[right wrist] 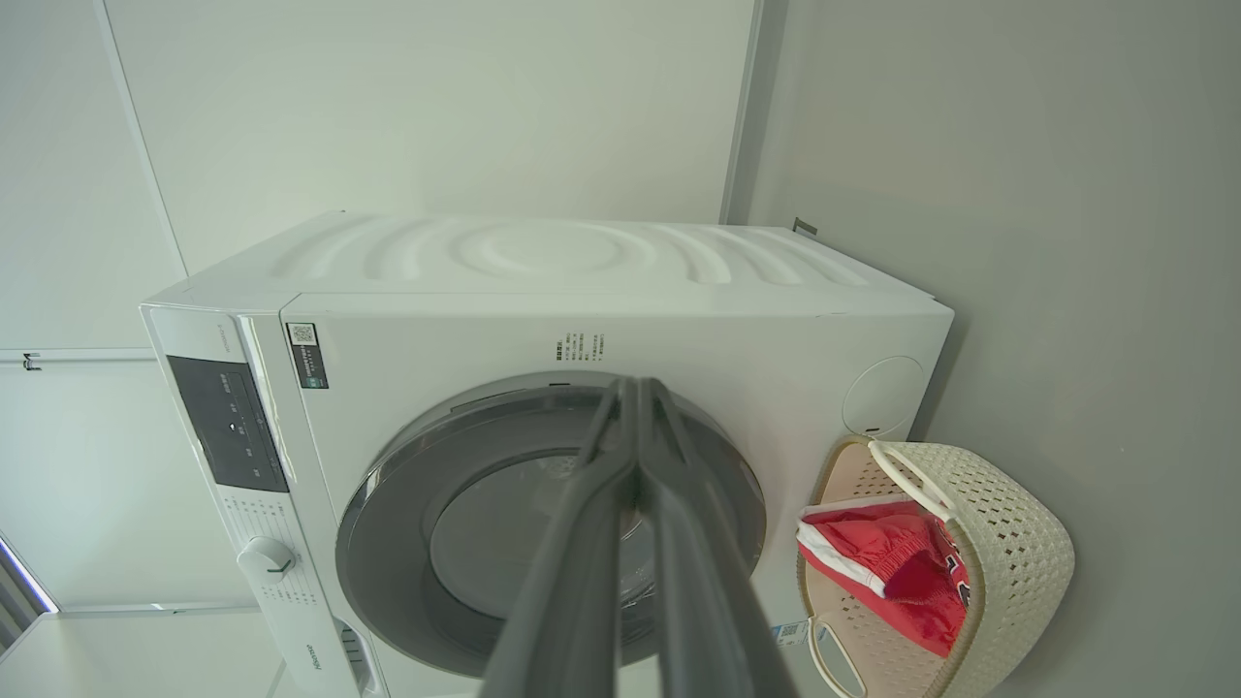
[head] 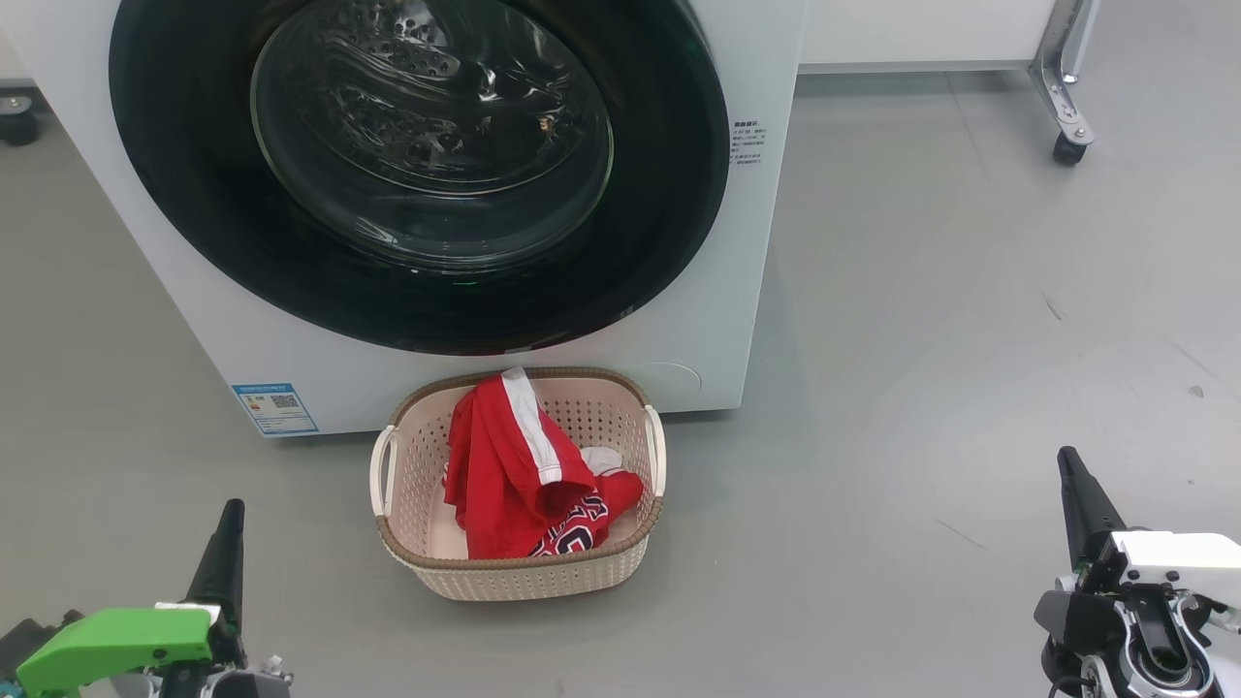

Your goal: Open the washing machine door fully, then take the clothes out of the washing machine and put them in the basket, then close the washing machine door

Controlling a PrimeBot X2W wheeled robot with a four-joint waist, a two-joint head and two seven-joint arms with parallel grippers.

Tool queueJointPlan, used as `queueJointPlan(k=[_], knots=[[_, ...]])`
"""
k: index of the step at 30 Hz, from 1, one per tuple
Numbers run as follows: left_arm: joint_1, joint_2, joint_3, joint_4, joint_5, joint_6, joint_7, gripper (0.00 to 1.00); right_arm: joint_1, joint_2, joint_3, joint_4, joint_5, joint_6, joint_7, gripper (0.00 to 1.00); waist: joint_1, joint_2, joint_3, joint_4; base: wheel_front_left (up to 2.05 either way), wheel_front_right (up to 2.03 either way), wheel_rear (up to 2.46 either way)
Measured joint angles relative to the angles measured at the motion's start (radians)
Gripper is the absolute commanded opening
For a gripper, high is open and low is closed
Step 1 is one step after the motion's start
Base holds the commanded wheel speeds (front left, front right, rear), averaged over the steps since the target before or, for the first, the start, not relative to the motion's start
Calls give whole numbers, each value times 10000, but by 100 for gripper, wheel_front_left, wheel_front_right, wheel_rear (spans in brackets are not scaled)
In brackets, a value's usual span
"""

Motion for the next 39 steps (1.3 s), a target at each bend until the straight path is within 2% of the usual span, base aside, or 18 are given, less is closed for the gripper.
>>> queueJointPlan(k=[39], knots=[[0, -12, 23, -12, 0, 0, 31, 0, 0, 6, -13, -2, 2, 0, 2, 0, 0, 0, 1, 0, 0, 0, 0]])
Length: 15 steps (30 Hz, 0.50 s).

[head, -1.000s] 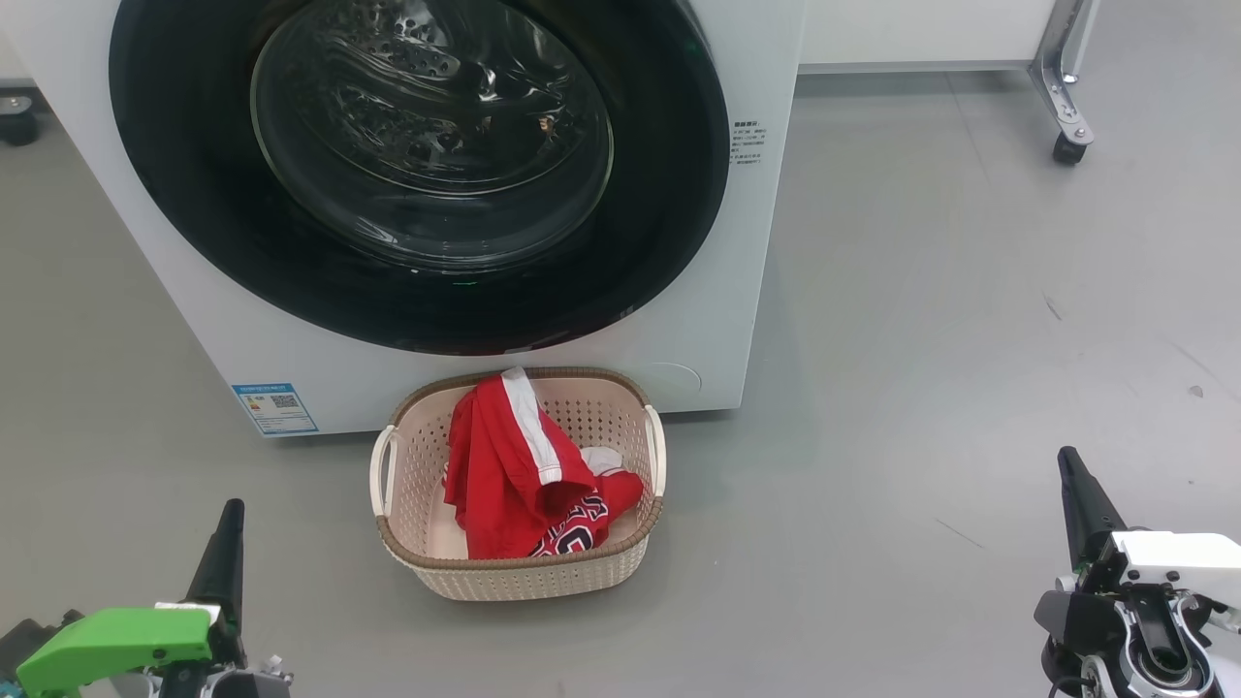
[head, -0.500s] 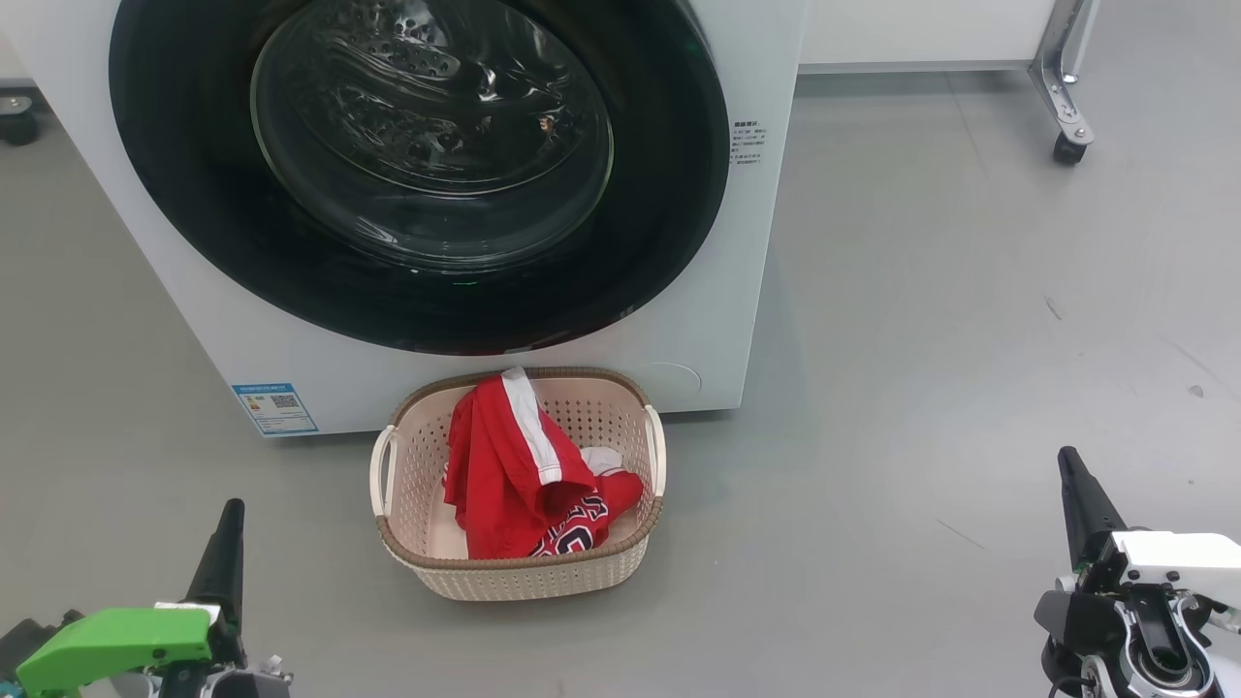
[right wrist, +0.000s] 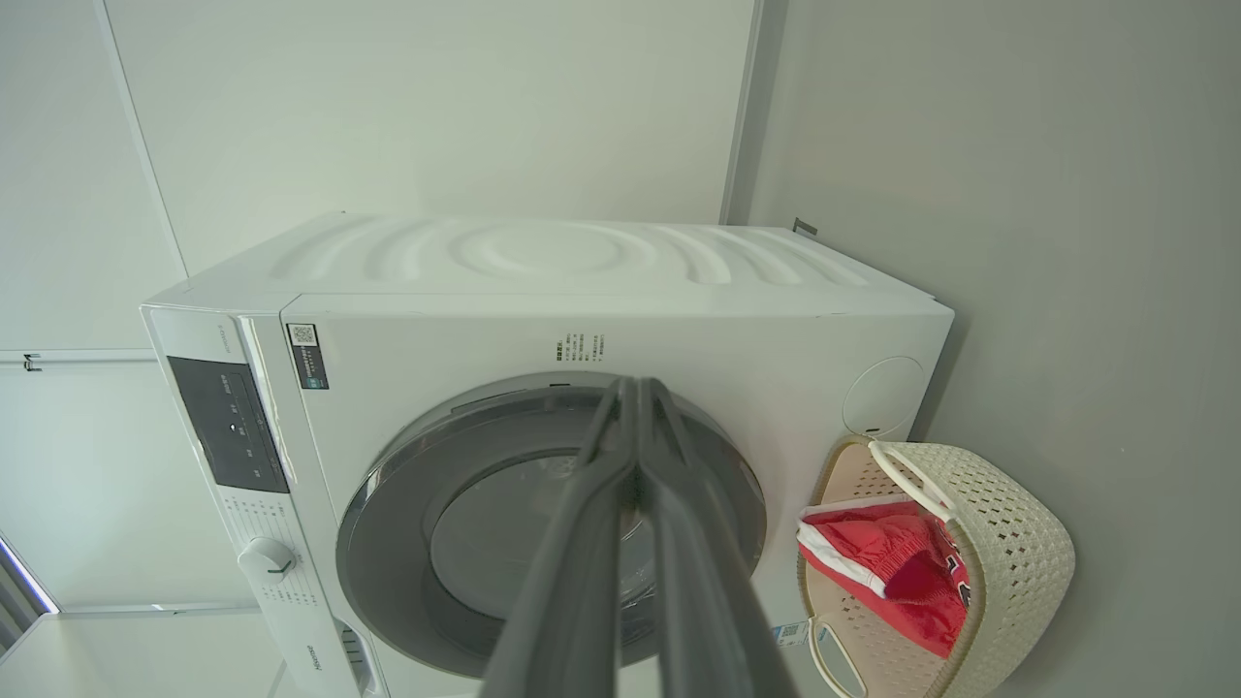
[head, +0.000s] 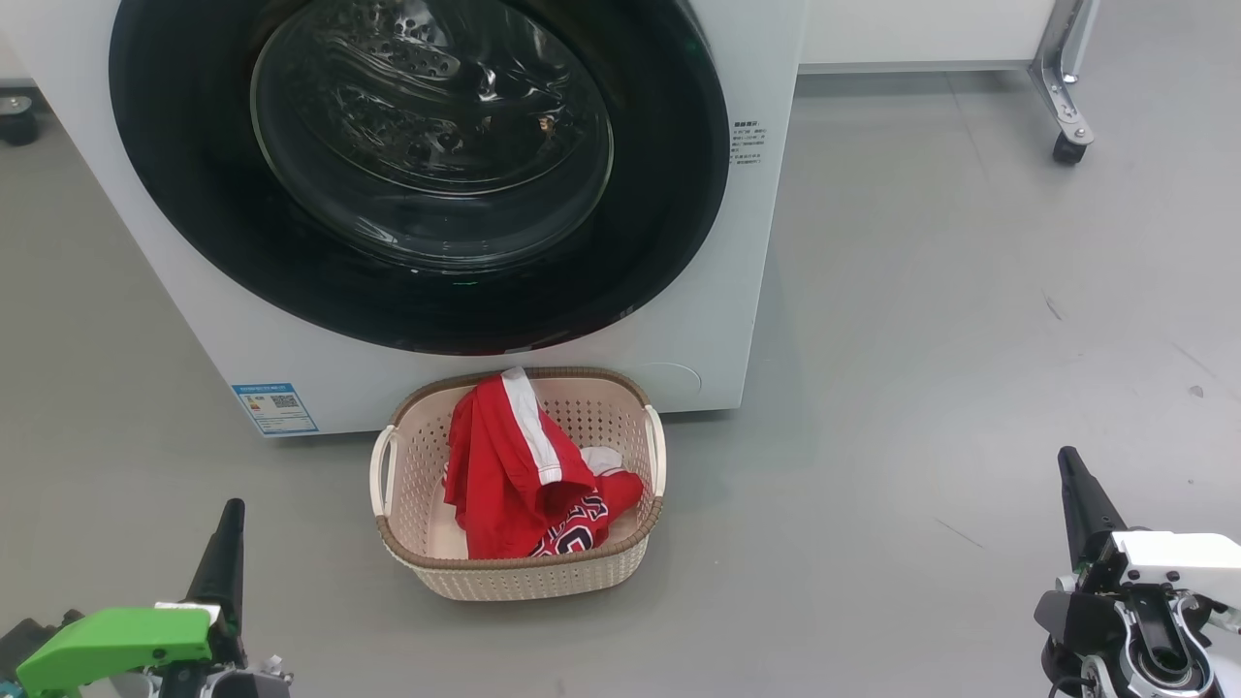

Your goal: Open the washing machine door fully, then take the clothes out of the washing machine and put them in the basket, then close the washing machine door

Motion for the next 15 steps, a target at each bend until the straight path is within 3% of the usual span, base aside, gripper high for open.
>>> queueJointPlan(k=[15], knots=[[0, -15, 8, -4, 0, 0, 12, 0, 0, 2, -6, 0, -2, 0, 0, 0, 0, 0, 0, 0, 0, 0, 0]])
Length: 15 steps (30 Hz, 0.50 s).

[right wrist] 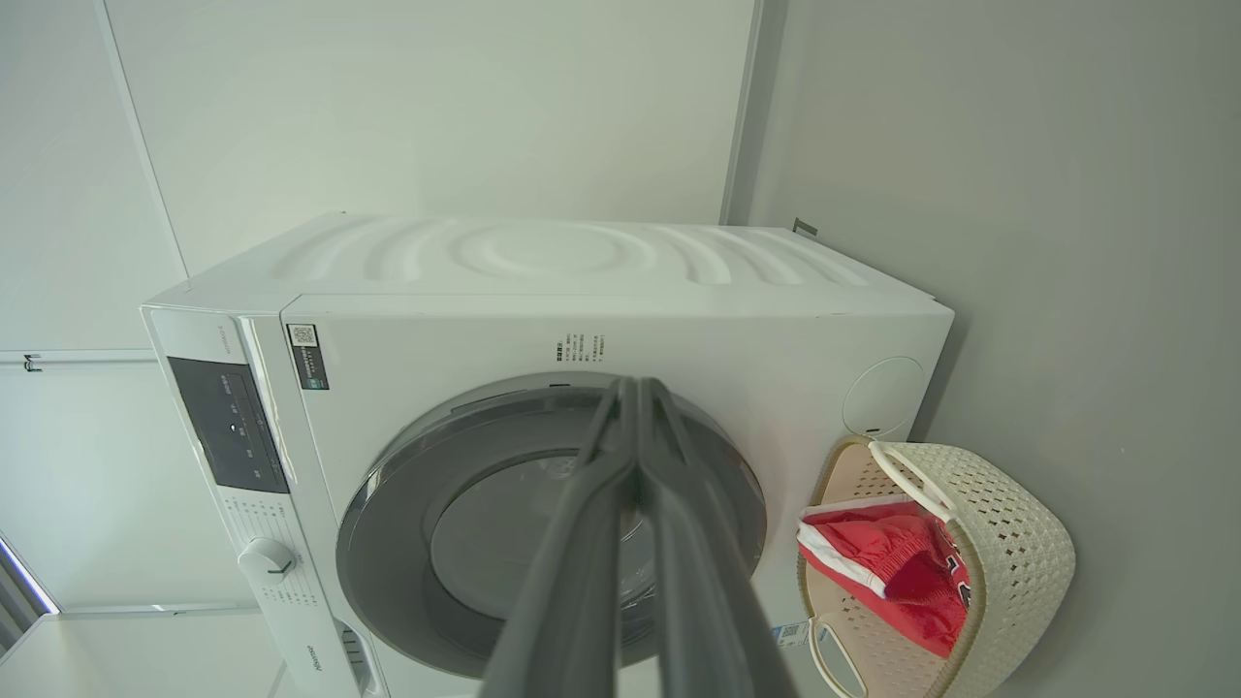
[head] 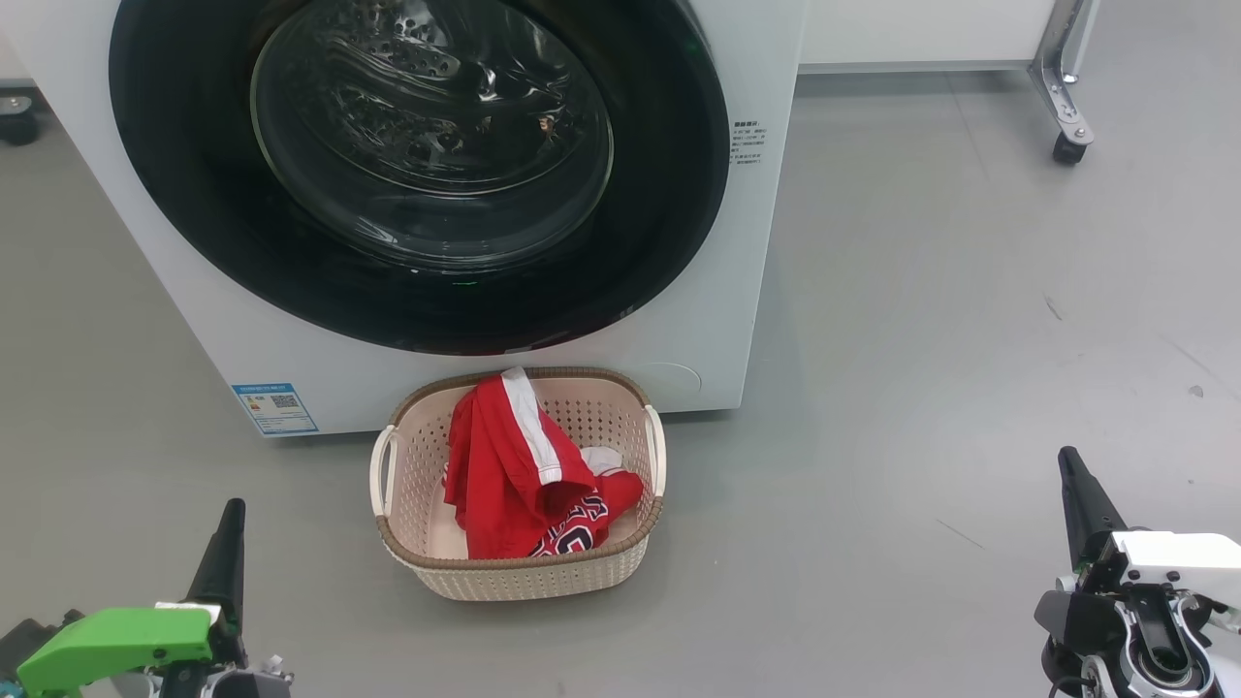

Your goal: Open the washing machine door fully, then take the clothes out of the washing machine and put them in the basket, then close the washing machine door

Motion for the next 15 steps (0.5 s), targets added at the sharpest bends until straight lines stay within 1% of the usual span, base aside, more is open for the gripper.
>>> queueJointPlan(k=[15], knots=[[0, -4, 8, -2, 0, 0, 2, 0, 0, 2, -4, 0, 2, 0, 29, 0, 0, 0, 0, 0, 0, 0, 0]])
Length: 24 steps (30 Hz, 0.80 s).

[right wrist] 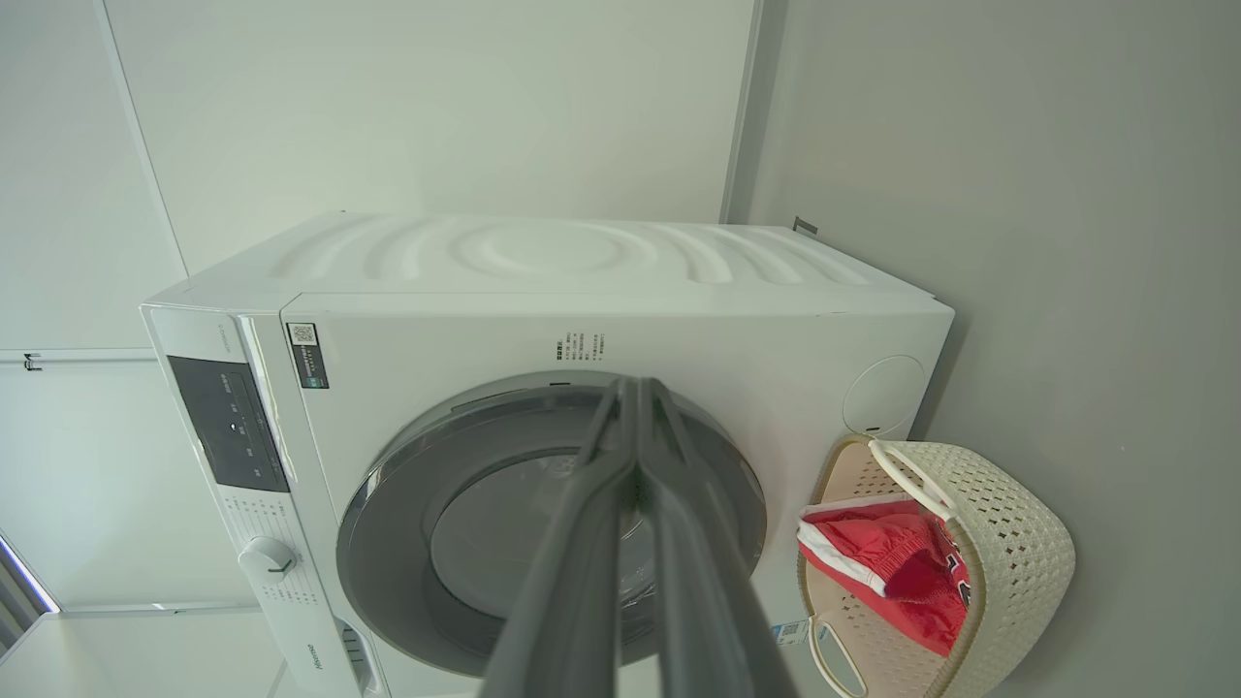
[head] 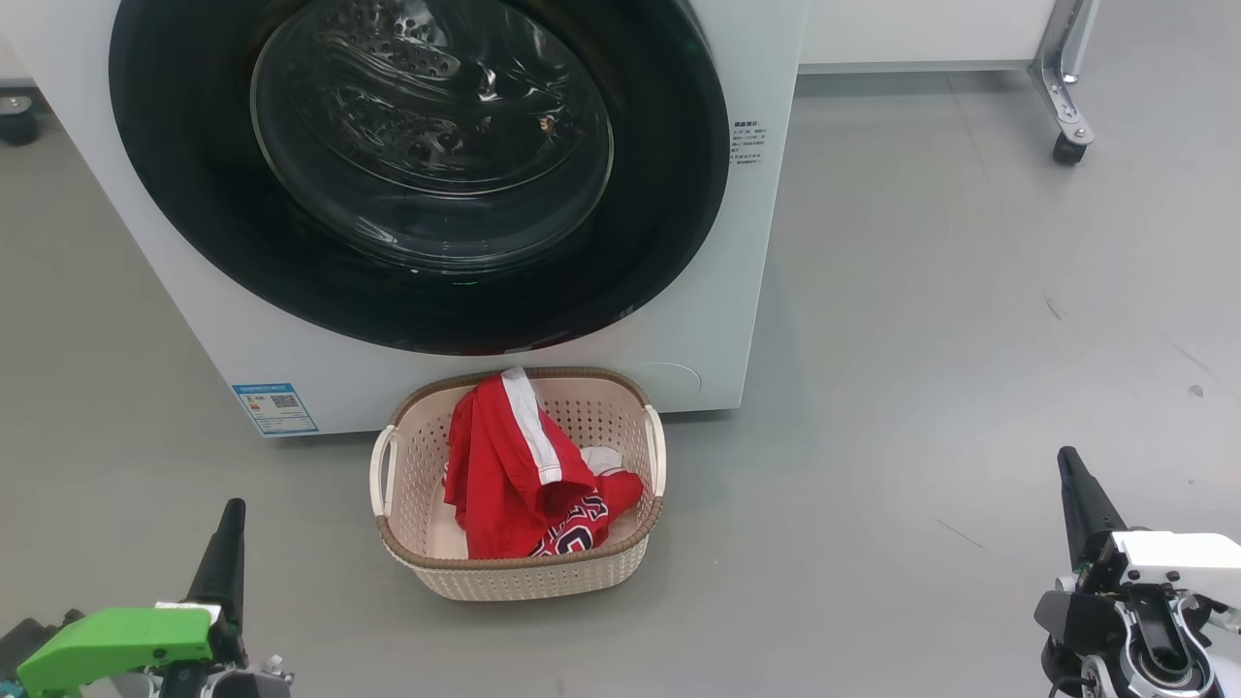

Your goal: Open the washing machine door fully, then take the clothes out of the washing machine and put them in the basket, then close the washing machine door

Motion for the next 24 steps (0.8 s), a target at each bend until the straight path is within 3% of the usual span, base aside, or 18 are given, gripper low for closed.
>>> queueJointPlan(k=[24], knots=[[-1, -4, 10, -8, 0, 0, 40, 0, 0, 2, -6, 0, 0, 0, 2, 0, 0, 0, 0, 0, 0, 0, 0]])
